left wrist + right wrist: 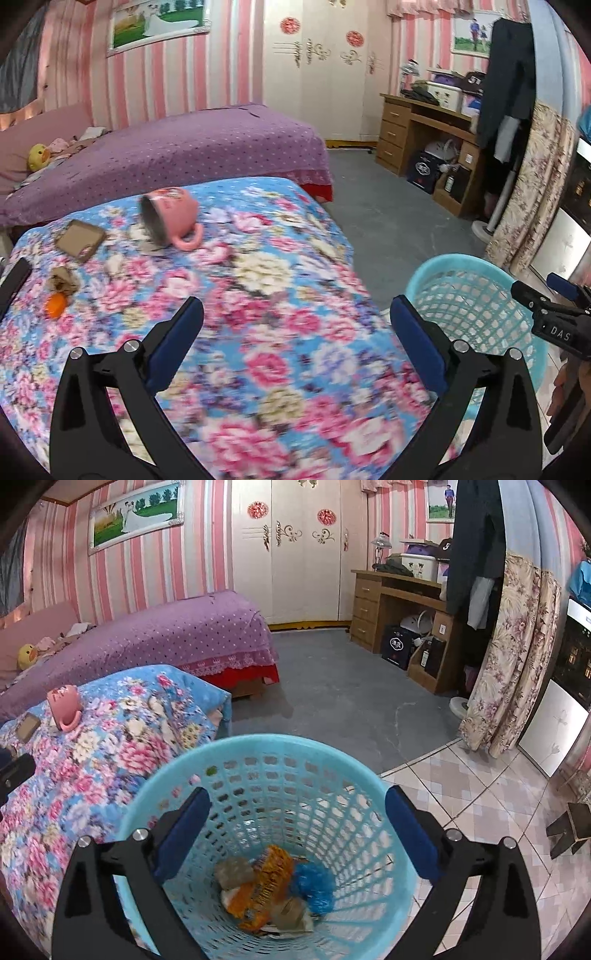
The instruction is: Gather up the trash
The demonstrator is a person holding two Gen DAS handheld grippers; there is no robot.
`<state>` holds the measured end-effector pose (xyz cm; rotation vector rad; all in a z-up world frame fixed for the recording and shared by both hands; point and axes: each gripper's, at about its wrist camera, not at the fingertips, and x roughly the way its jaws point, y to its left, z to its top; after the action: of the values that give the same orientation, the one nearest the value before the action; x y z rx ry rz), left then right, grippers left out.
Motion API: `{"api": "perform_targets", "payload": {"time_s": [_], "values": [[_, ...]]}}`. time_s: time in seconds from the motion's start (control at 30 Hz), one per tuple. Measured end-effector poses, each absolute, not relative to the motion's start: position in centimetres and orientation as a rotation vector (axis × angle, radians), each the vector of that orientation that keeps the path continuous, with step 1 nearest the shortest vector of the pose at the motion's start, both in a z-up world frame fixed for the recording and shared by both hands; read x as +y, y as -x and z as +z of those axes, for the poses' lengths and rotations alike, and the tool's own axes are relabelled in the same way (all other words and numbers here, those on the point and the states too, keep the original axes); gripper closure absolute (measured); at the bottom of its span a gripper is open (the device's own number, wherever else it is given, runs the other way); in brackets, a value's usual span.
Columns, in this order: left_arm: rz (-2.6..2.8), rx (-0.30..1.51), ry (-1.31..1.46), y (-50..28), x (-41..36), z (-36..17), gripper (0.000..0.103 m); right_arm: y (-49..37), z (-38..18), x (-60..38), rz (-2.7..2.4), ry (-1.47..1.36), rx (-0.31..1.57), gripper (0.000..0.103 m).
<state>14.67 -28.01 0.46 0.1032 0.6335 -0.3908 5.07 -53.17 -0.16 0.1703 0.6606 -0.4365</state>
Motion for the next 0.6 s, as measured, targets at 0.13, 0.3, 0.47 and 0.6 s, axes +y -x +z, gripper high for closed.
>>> {"api": "perform_targets", "payload": {"time_s": [0.13, 0.3, 0.47, 0.6], "values": [[-0.332, 0.621, -0.095, -15.2, -24.6, 1.3, 0.005, -6.0, 0.5, -51.2, -0.418, -0.187, 0.635, 0.006], [-0.236, 0.605, -0.097, -16.7, -19.1, 1.7, 0.005, -8.1, 1.1, -47.5, -0.378, -0.196, 0.614, 0.004], [-0.165, 0.616, -0.077, -18.7, -13.9, 1.3, 0.005, -10.9, 0.9, -42.7, -0.325, -0.138, 0.628, 0.004], [-0.094, 0.644, -0.054, -20.7, -9.7, -0.3, 0.005, -12.8, 0.5, -39.2, -0.288, -0.076, 0.645, 0.004]]}}
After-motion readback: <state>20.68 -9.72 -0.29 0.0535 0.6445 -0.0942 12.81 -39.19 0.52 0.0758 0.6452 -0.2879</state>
